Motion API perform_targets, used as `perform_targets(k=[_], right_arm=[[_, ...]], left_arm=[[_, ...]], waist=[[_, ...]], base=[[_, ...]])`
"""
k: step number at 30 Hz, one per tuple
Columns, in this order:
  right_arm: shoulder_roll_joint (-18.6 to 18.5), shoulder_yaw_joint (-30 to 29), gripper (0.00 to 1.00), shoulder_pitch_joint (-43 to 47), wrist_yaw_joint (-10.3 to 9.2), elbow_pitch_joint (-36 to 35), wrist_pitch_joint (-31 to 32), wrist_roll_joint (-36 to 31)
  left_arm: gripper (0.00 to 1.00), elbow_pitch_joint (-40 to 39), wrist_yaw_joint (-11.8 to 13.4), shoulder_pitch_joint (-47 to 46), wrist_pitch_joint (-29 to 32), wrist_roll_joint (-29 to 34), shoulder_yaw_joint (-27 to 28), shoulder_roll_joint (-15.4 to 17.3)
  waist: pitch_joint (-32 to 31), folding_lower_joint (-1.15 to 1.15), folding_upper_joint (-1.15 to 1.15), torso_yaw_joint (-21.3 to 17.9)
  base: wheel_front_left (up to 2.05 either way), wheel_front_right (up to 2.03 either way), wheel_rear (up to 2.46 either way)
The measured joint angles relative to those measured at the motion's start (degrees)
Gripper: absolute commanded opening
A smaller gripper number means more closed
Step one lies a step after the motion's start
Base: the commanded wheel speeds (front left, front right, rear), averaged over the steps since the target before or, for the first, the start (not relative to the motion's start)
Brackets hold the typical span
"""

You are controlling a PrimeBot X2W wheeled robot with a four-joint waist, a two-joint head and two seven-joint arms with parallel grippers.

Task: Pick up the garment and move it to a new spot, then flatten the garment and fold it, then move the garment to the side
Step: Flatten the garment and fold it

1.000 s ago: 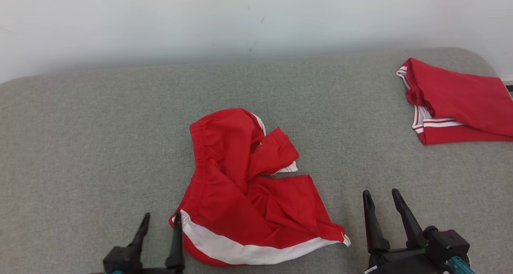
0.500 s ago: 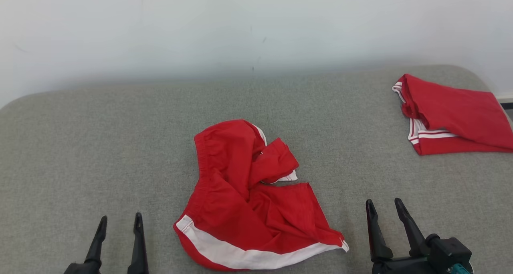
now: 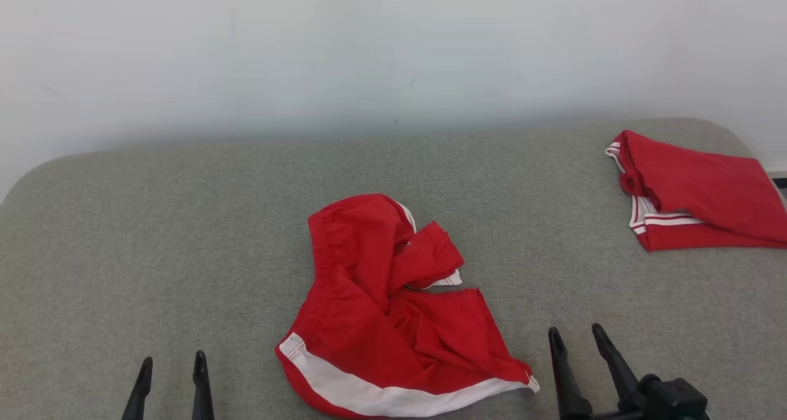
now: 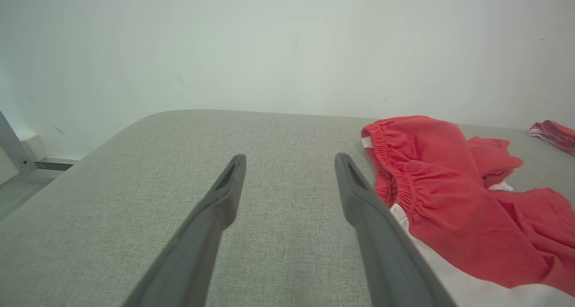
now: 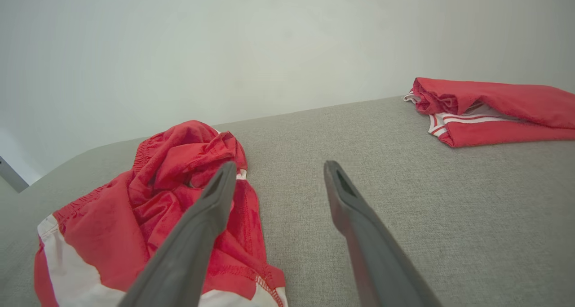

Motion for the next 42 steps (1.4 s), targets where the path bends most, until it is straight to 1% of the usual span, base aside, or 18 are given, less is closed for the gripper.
perform_targets(k=[2,5,8,15,21,23,26,27,28,29,30,33,37,42], right_arm=[[-0.3,0.6,1.00,-0.5,0.00,0.3,0.0,0.0],[-1.7,3.0,1.00,-3.3,0.00,2.4,0.0,0.1],[-2.8,5.2,1.00,-7.1,0.00,6.2,0.4,0.3],[-4.4,8.3,1.00,-15.7,0.00,15.4,4.6,1.5],[-5.1,10.0,1.00,-20.6,0.00,22.9,7.3,2.2],[-5.4,10.6,1.00,-22.2,0.00,26.4,7.6,3.1],[-5.4,11.1,1.00,-23.2,0.00,29.4,8.2,4.2],[-5.4,11.4,0.93,-23.5,0.00,30.0,8.1,4.5],[-5.4,11.7,0.75,-23.8,0.00,30.5,8.0,4.7],[-5.4,12.0,0.22,-24.1,0.00,31.0,7.7,5.0],[-5.4,12.4,0.00,-24.4,0.00,31.4,7.5,5.3],[-5.6,13.0,0.00,-25.6,0.00,32.5,6.7,6.1],[-6.9,12.9,0.00,-29.0,0.00,33.0,4.9,6.8],[-8.3,12.6,0.00,-33.2,0.00,34.9,4.5,8.2]], left_arm=[[1.00,0.1,-0.1,0.0,0.0,0.1,0.0,-0.1],[1.00,0.3,-0.4,0.0,0.0,0.5,0.1,-0.4],[1.00,0.6,-0.5,-0.2,0.0,0.6,0.0,-0.6],[1.00,1.1,-1.0,-1.0,0.0,1.0,-1.1,-0.9],[1.00,1.3,-1.0,-1.7,0.0,1.1,-2.3,-1.0],[1.00,1.5,-0.9,-2.3,0.0,0.7,-3.0,-1.0],[1.00,1.6,-0.6,-2.5,0.0,0.4,-3.5,-1.0],[1.00,1.6,-0.5,-2.5,0.0,0.2,-3.6,-1.0],[1.00,1.6,-0.5,-2.6,0.0,0.1,-3.5,-1.0],[1.00,1.6,-0.5,-2.6,0.0,0.0,-3.5,-1.0],[1.00,1.6,-0.5,-2.7,0.0,0.0,-3.5,-1.0],[1.00,1.7,-0.5,-2.9,0.0,0.0,-3.3,-1.0],[1.00,2.1,-0.5,-3.6,0.0,0.0,-3.4,-1.0],[1.00,2.6,-0.5,-4.3,0.0,0.0,-4.3,-1.0]], waist=[[0.0,0.00,0.00,0.2],[0.1,0.00,0.00,0.6],[0.2,0.00,0.00,1.3],[0.5,0.00,0.00,3.8],[1.3,0.00,0.00,6.1],[2.0,0.01,0.00,7.2],[2.6,0.00,0.00,8.1],[2.7,0.01,0.00,8.3],[2.9,0.01,0.00,8.4],[3.1,0.00,0.00,8.6],[3.2,0.01,0.00,8.6],[3.6,0.01,0.00,8.7],[3.9,0.01,0.00,8.5],[4.0,0.01,0.00,8.8]], base=[[0.00,0.00,0.00],[0.00,0.00,0.00],[0.00,0.00,0.00],[0.00,0.00,0.00],[0.00,0.00,0.00],[0.00,0.00,0.00],[0.00,0.00,0.00],[0.00,0.00,0.00],[0.00,0.00,0.00],[0.00,0.00,0.00],[0.00,0.00,0.00],[0.00,0.00,0.00],[0.00,0.00,0.00],[0.00,0.00,0.00]])
